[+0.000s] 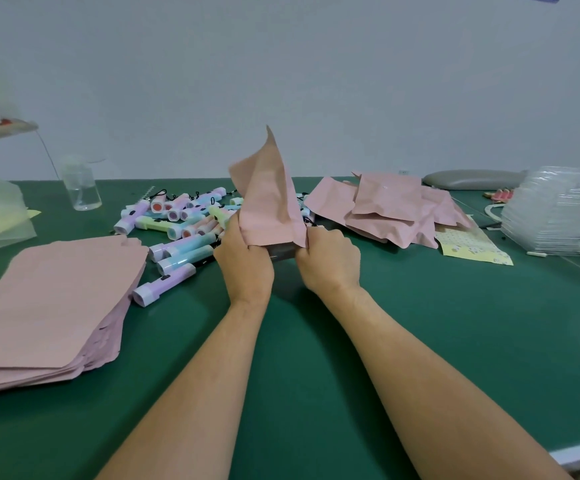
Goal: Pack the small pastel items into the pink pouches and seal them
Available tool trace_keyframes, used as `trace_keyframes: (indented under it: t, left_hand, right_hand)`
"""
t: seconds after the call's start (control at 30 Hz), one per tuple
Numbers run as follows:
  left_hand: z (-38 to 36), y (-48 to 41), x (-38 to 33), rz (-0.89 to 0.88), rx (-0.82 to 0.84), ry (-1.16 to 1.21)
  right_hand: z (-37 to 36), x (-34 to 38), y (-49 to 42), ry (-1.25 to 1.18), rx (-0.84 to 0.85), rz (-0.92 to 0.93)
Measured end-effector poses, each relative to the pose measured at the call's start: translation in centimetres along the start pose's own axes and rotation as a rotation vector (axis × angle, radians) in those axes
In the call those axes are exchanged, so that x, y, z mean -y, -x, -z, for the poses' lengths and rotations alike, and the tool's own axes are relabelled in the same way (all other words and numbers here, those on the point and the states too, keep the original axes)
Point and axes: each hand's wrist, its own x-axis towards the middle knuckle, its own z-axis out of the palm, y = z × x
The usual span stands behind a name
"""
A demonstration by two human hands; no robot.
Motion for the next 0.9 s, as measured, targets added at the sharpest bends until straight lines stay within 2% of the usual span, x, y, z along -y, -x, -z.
trace_keyframes:
  t: [0.23,0.33,0.47,0.6,0.73,0.83,0.9]
  left_hand:
    - [-0.5,0.7,0.1,-0.014,0.218,0.111]
    - [-0.8,0.8,0.4,-0.052,0.145,0.073]
    - [-1.0,0.7,0.4,0.062,0.072,0.12]
    - [-1.0,0.3,0.9,0.201,0.208,0.187]
    - [-0.7,0.8,0.5,0.15,0.336,0.078]
    - [-0.5,1.0,-0.2,0.114,0.303,0.077]
    - [-0.3,0.8,-0.1,0.151,0.186,0.115]
  right_hand:
    - [0.5,-0.4,0.1,-0.171,-0.025,-0.028]
    - [0.2,-0.8,0.0,-0.15,0.011,-0.034]
    - [-0.6,-0.8,0.0,-0.15,0.074,-0.048]
    - [-0.5,-0.9,0.1,-0.199,0.105,-0.061]
    - [-0.1,-1.0,0.3,-0.18,0.131,-0.066]
    - [0.1,-0.5,0.3,-0.143,0.113,-0.004]
    - [0.3,-0.3,0.2,-0.107,0.122,0.018]
